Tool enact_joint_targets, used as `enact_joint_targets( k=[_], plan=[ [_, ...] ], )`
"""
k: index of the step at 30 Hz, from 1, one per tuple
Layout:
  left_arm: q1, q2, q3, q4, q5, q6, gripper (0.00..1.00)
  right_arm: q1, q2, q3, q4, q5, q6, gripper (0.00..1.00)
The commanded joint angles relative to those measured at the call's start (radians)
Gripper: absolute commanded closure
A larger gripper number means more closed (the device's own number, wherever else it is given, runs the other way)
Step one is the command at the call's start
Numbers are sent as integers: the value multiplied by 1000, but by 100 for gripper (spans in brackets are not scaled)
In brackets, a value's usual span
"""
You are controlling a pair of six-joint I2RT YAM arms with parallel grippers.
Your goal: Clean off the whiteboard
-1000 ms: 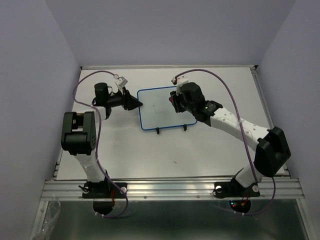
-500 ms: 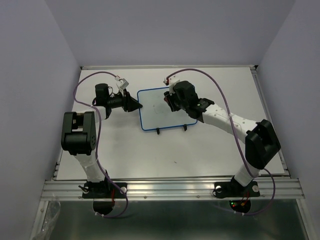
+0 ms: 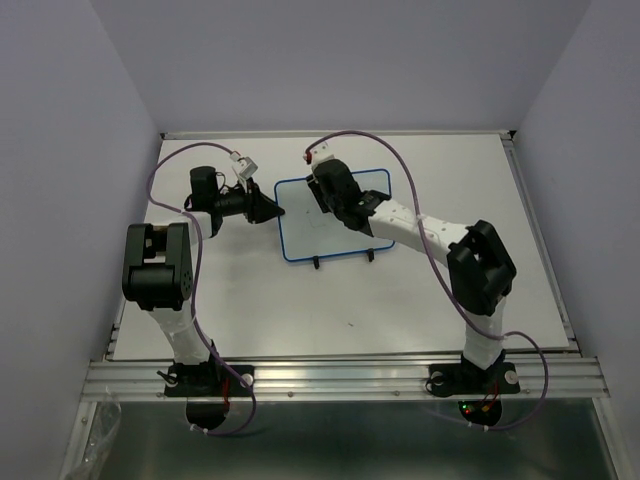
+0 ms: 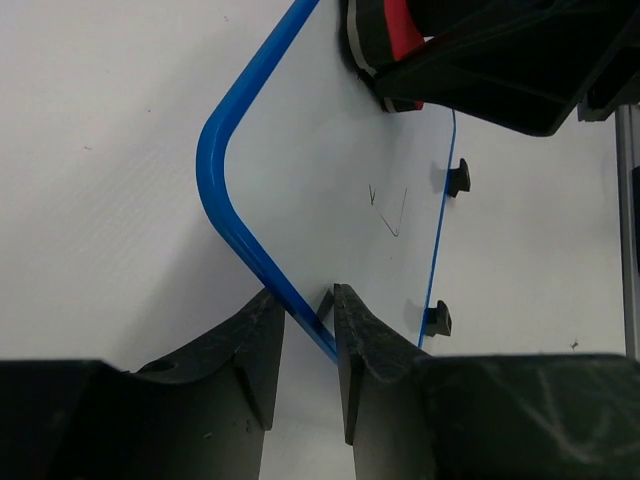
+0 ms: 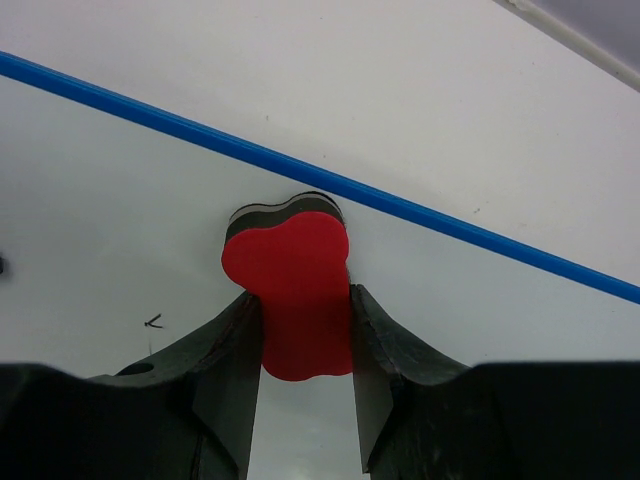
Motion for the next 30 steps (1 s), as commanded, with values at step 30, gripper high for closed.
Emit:
enact_joint_targets(
  k=[30],
  plan=[
    [-4, -41, 34, -17, 28, 45, 65, -36, 2, 64, -99, 110, 170, 99]
  ],
)
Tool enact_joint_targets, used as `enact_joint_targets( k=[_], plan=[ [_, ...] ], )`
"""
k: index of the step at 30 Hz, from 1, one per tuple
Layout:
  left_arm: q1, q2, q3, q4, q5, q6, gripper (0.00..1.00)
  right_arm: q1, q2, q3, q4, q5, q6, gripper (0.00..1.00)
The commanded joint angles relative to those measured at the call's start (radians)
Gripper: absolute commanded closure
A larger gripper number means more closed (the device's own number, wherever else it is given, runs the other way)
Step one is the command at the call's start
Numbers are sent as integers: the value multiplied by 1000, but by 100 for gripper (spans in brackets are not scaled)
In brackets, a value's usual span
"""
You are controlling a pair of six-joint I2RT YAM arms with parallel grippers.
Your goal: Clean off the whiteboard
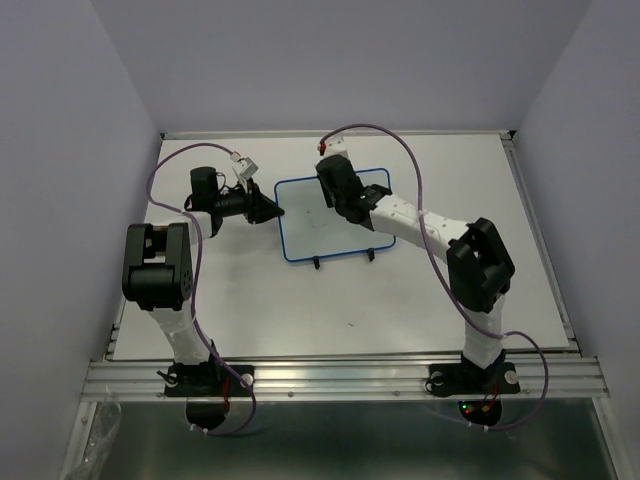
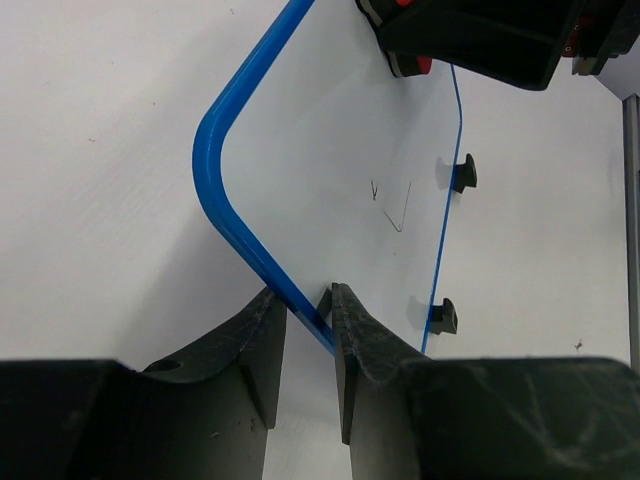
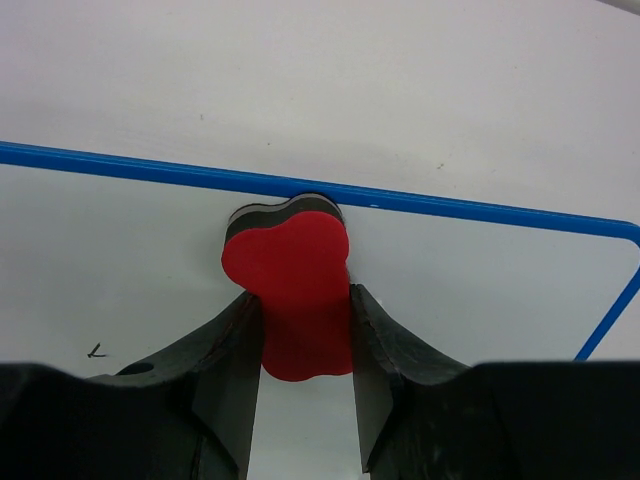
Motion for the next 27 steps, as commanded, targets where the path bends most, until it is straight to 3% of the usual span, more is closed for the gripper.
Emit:
enact_joint_targets(
  k=[1, 6, 16, 23, 27],
  plan=[
    [-4, -41, 33, 6, 44, 31, 66, -12, -32, 3, -11, -75, -22, 99],
    [-4, -41, 35, 5, 44, 26, 66, 63, 0, 0, -7, -148, -113, 99],
    [-4, -42, 35, 3, 44, 24, 66, 159, 34, -124, -7, -214, -30, 99],
    [-6, -49, 30, 5, 45, 31, 66, 150, 14, -144, 15, -24, 27, 99],
    [-6, -45, 32, 5, 44, 31, 66, 85, -19, -175, 54, 4, 84, 99]
  ],
)
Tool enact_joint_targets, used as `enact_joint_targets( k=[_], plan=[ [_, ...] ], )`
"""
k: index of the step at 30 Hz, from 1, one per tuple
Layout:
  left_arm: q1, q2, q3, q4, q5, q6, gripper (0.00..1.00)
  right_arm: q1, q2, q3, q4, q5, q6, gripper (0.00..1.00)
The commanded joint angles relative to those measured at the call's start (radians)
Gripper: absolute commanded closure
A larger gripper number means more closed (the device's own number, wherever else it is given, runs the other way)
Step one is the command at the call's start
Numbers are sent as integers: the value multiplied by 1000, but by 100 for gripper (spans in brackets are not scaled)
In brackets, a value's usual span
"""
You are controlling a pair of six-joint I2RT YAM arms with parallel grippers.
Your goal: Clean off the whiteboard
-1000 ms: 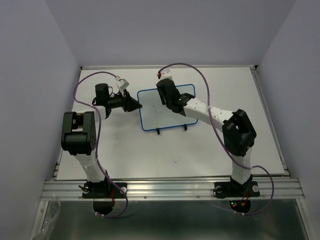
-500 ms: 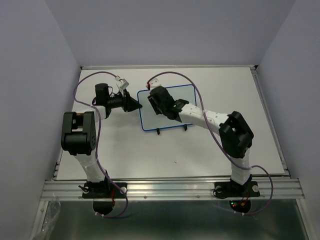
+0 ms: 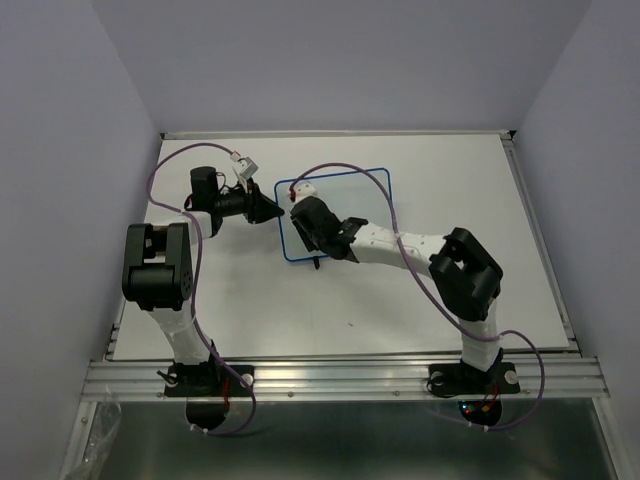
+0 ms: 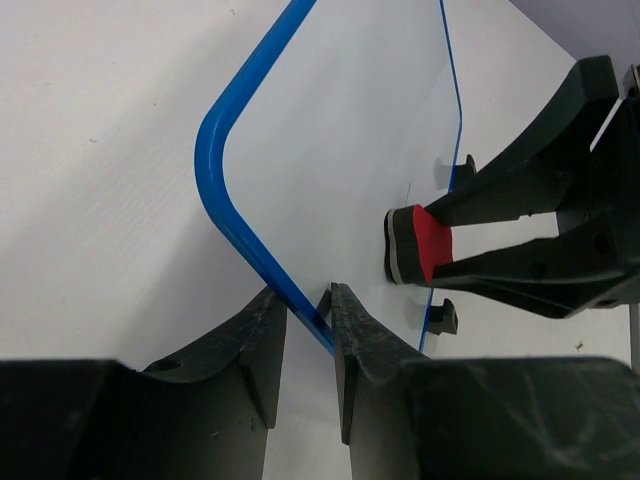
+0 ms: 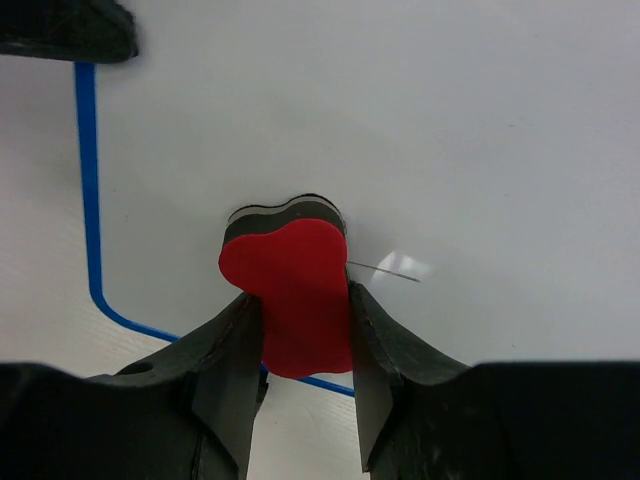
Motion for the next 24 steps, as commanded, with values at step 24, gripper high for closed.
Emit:
enact_joint_targets(
  k=[24],
  plan=[
    [-13, -31, 40, 1, 36, 28, 66, -42, -90, -243, 306, -159, -138, 99]
  ],
)
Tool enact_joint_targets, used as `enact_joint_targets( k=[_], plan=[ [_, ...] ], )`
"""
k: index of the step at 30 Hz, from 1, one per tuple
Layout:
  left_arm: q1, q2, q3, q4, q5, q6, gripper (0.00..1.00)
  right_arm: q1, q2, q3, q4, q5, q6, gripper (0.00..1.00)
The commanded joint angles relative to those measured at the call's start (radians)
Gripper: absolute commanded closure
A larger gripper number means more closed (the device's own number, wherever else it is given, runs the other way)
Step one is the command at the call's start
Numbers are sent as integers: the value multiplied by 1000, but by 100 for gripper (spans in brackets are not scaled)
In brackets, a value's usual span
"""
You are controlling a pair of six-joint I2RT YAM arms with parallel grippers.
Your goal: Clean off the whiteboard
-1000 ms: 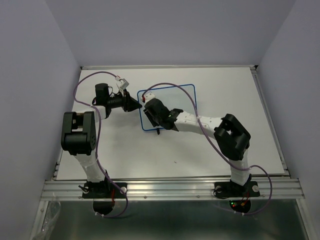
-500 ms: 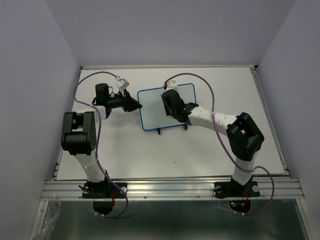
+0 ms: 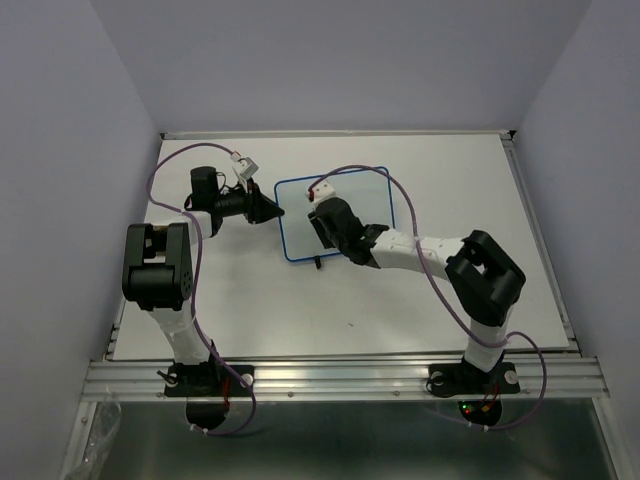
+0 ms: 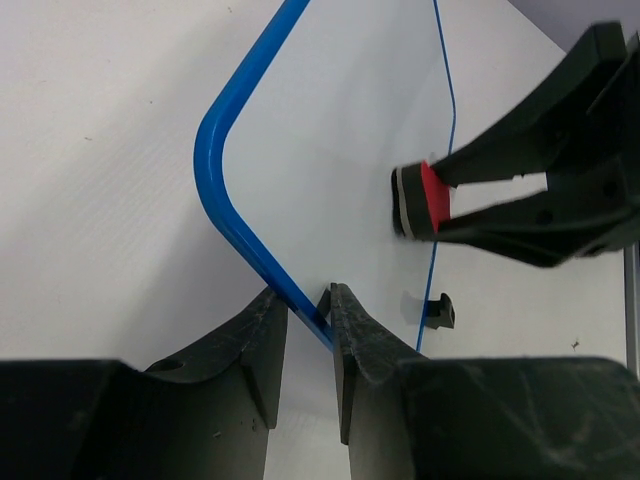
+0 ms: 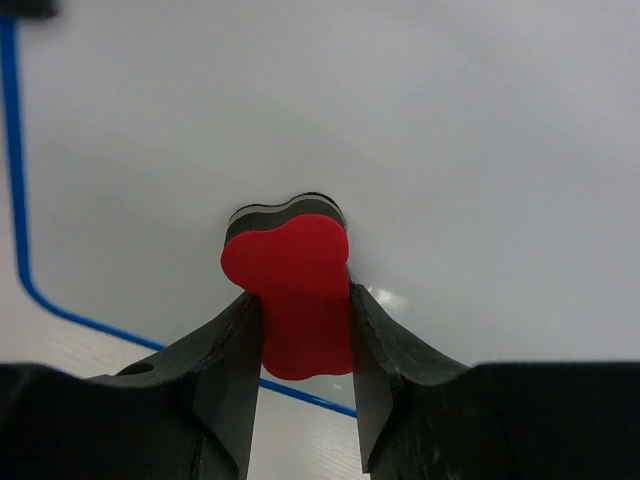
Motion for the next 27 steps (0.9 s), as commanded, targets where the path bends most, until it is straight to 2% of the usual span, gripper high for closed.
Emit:
enact_joint_targets(
  k=[1, 6, 10, 12, 21, 27],
  plan=[
    [-10, -29, 38, 8, 33, 28, 66, 48, 46, 0, 71, -114, -75, 99],
    [-10, -29, 40, 5, 30, 28, 67, 48, 41, 1, 99, -155, -77, 99],
    [-10, -31, 38, -1, 24, 32, 67, 48, 43, 9, 113, -22, -87, 99],
    [-10, -31, 40, -15, 23, 41, 67, 19, 46, 17, 107, 38, -77, 99],
    [-10, -25, 49, -38, 9, 57, 67, -212, -100, -107, 103, 51, 52, 99],
    [-10, -25, 52, -46, 6, 60, 67, -262, -199, -215, 148, 28, 55, 99]
  ],
)
